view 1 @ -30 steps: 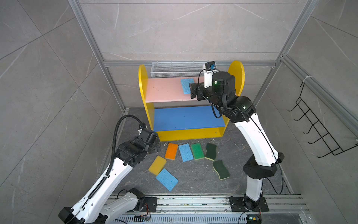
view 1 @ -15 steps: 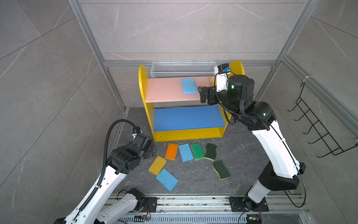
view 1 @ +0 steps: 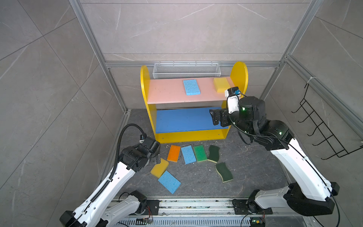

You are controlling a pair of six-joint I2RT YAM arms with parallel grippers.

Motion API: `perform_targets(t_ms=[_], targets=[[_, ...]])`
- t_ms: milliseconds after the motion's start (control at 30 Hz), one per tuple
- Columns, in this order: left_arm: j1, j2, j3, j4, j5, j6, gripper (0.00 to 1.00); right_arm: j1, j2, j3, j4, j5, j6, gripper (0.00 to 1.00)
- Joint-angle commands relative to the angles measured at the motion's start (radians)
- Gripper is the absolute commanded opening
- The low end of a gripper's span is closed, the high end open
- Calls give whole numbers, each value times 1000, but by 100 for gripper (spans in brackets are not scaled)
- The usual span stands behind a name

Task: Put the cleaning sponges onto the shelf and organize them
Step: 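Open the right gripper and raise it off the blue sponge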

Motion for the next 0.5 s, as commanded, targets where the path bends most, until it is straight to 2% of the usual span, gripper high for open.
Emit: perform_targets(t_ms=[0, 267, 467], targets=[[5, -40, -54, 61, 79, -58, 99, -2, -60, -107, -22, -21, 71, 99], [5, -91, -207, 215, 167, -55, 99, -2, -120, -303, -51, -42, 143, 99], [5, 52, -198, 196, 188, 8, 98, -4, -150, -410, -54, -49, 172, 99]])
